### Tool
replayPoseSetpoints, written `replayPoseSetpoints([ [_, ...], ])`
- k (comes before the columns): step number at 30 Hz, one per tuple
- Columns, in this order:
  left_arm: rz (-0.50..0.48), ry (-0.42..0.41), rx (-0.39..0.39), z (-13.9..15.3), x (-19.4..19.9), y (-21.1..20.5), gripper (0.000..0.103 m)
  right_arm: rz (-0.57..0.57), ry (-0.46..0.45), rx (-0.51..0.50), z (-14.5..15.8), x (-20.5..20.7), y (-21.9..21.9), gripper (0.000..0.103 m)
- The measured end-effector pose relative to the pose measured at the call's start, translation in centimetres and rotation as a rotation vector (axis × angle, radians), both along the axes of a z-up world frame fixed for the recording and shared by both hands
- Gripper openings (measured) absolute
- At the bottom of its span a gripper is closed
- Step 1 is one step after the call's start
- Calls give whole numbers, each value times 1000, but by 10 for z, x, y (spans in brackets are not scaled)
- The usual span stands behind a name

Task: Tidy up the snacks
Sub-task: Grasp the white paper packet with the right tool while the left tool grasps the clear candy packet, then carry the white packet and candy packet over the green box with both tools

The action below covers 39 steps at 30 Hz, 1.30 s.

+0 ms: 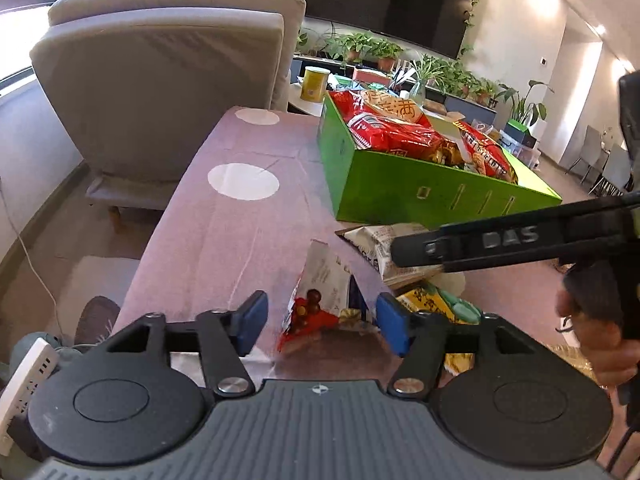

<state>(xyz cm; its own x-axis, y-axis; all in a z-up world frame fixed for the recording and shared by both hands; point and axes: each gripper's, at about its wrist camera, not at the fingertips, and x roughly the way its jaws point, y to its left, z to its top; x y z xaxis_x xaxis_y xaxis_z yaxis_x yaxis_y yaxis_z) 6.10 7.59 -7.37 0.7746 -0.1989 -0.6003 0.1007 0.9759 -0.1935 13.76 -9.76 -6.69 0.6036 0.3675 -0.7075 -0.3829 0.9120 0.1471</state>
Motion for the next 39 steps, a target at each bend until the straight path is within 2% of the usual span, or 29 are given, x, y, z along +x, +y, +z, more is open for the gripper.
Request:
replayPoseSetpoints([
  [8, -13, 13, -2, -9, 12, -5, 58, -43, 27, -47, -8, 12, 15, 66],
  [11, -19, 9, 1, -10, 13, -5, 46, -47, 41, -67, -12, 13, 18, 66],
  [15, -11, 10, -2, -9, 12, -5, 43, -27, 28, -69, -11, 9, 20, 65],
  [19, -10, 5, -26, -4, 8, -3, 42, -23, 7, -15, -3, 1, 8, 57],
  [23, -9, -29, -9, 7, 2, -6, 39, -14, -25, 18, 8, -9, -4, 57],
  [25, -16, -45, -10, 15, -1, -9, 34, -13, -40, 39, 13, -15, -11, 57],
  [31, -42, -74, 28, 28, -4, -23, 34, -37, -65, 118, 26, -21, -34, 57],
  [32, -39, -71, 39, 28, -4, -25, 36, -43, -70, 125, 27, -22, -38, 57],
  [33, -25, -72, 46, 28, -4, -26, 48, -49, -75, 131, 28, -23, -42, 57],
  [34, -8, -69, 49, 27, -4, -25, 68, -58, -78, 139, 29, -24, -47, 57],
  [35, 13, -67, 52, 26, -5, -23, 75, -66, -80, 146, 29, -25, -51, 57],
  [36, 31, -68, 56, 25, -6, -21, 79, -74, -81, 153, 29, -25, -55, 57],
  [39, 45, -42, 88, 20, -9, -16, 79, -100, -78, 177, 29, -25, -68, 57],
])
